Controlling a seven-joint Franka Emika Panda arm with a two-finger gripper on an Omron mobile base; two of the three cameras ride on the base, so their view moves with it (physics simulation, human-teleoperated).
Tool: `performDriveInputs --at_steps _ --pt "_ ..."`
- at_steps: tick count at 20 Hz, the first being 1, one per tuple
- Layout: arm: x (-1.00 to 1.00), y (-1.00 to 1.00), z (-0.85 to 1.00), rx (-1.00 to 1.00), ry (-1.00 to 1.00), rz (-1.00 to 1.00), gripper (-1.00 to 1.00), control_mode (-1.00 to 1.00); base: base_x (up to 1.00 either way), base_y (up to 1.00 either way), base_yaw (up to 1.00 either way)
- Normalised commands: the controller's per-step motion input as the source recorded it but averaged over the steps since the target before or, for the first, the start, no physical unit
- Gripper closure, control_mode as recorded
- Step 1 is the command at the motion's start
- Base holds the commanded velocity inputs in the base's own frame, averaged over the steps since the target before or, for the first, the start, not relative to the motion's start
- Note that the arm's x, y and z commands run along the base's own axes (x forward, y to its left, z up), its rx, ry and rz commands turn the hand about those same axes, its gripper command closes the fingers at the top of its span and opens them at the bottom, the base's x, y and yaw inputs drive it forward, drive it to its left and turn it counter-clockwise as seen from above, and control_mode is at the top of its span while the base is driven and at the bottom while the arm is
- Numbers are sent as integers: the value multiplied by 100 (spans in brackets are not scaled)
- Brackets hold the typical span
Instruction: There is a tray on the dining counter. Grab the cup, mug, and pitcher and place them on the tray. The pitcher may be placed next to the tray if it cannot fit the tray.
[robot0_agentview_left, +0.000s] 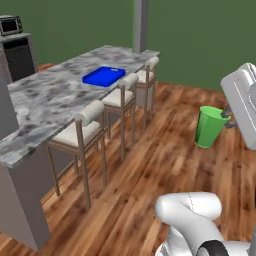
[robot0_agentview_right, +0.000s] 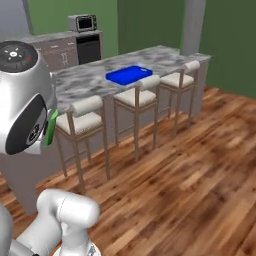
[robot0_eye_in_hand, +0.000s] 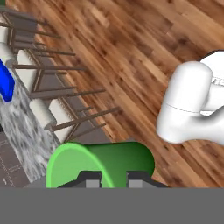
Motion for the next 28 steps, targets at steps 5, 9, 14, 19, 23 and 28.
performDriveInputs --at_steps 5,9,14,19,23,28 --pt "0 0 0 0 0 0 100 100 79 -94 45" --pt "0 0 0 0 0 0 100 100 84 -84 44" --pt "0 0 0 0 0 0 100 100 86 -73 38" --pt "0 0 0 0 0 0 100 100 68 -79 39" --pt "0 0 0 0 0 0 100 100 52 -89 42" --pt "0 0 0 0 0 0 100 100 51 -85 42"
